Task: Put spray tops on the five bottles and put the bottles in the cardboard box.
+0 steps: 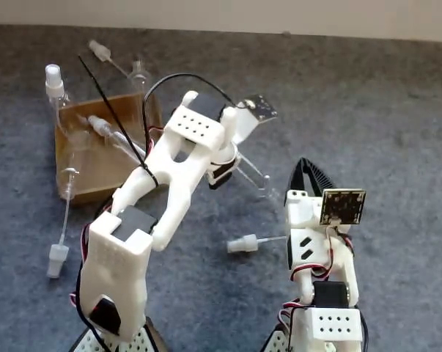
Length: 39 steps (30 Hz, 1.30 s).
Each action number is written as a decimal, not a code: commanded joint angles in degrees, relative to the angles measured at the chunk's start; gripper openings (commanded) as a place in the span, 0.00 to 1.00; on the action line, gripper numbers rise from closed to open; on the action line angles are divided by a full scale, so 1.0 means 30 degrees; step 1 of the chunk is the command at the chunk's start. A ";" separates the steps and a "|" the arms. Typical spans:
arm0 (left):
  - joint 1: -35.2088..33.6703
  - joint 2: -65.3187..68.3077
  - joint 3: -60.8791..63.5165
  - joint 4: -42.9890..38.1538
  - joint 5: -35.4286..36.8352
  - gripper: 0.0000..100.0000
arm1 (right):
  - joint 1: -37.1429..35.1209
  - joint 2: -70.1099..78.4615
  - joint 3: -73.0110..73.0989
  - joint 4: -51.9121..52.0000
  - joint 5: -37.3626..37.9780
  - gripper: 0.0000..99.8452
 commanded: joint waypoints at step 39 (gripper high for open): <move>-0.0923 -0.0601 -0.0249 0.0557 0.0264 0.10 | -0.2066 -0.0190 0.2300 0.1832 -0.3282 0.00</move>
